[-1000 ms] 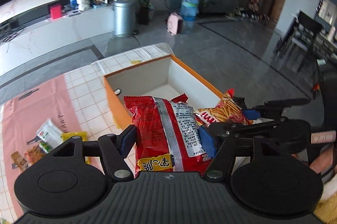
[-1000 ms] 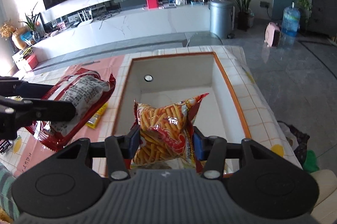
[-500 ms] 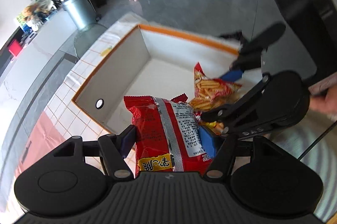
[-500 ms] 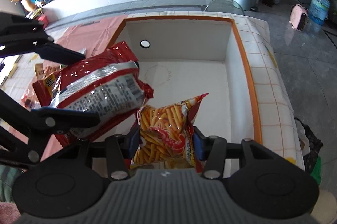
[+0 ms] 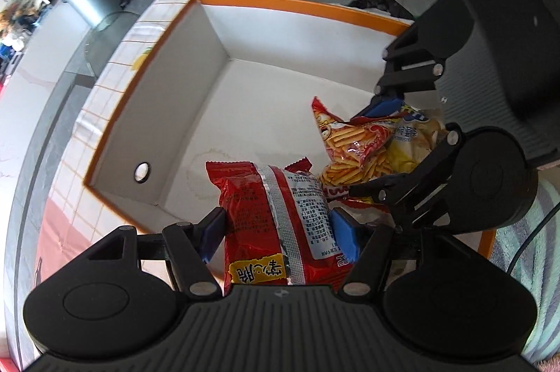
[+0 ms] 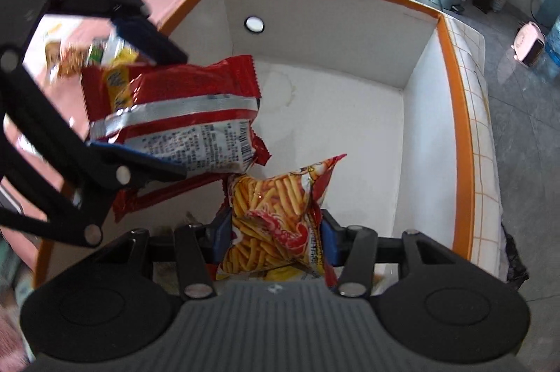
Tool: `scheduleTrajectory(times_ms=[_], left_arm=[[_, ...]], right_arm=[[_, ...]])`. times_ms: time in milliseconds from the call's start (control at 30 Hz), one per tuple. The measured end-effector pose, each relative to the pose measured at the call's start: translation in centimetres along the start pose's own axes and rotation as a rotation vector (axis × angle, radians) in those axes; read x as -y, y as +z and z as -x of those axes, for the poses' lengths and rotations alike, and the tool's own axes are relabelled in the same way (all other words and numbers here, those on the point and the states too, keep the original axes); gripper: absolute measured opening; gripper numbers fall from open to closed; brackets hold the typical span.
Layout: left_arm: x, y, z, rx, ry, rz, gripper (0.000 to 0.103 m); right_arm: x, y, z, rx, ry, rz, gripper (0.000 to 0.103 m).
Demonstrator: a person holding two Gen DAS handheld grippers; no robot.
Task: Organize snacks
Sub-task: 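Lift both held bags and carry them over the orange box, then open the left tool to drop the red bag while the right tool lowers and releases the Mimi bag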
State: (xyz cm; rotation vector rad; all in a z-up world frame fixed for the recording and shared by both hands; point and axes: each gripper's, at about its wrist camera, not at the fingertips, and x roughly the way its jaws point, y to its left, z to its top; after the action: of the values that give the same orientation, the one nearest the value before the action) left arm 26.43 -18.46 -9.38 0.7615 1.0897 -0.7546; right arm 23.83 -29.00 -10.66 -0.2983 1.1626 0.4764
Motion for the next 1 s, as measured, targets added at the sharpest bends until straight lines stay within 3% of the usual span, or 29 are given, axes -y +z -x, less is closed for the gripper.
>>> scheduleTrajectory(times_ms=[100, 300, 500, 633, 800, 1000], left_arm=[[0.3, 0.2, -1.0, -0.026, 0.007, -0.047, 0.075], [-0.9, 0.8, -2.2, -0.08, -0.022, -0.028, 0.076], [-1.0, 0.8, -2.4, -0.081, -0.017, -0.017, 0.08], [-1.1, 0.9, -1.1, -0.028, -0.037, 0.028, 0.081], [-1.7, 0.3, 1.1, 0.057, -0.031, 0.117, 0.081], [-2.4, -1.9, 4.8, 0.159, 0.058, 0.3, 0.081]], right_arm=[[-0.1, 0.1, -0.6, -0.021, 0.007, 0.045, 0.05], [0.3, 0.6, -1.6, -0.046, 0.047, 0.035, 0.051], [0.4, 0.7, -1.9, -0.052, 0.053, 0.026, 0.054], [0.5, 1.0, -2.0, -0.053, 0.054, 0.013, 0.068], [0.4, 0.8, -0.9, -0.022, 0.052, -0.009, 0.071], [0.9, 0.2, 1.3, 0.04, 0.042, -0.071, 0.07]])
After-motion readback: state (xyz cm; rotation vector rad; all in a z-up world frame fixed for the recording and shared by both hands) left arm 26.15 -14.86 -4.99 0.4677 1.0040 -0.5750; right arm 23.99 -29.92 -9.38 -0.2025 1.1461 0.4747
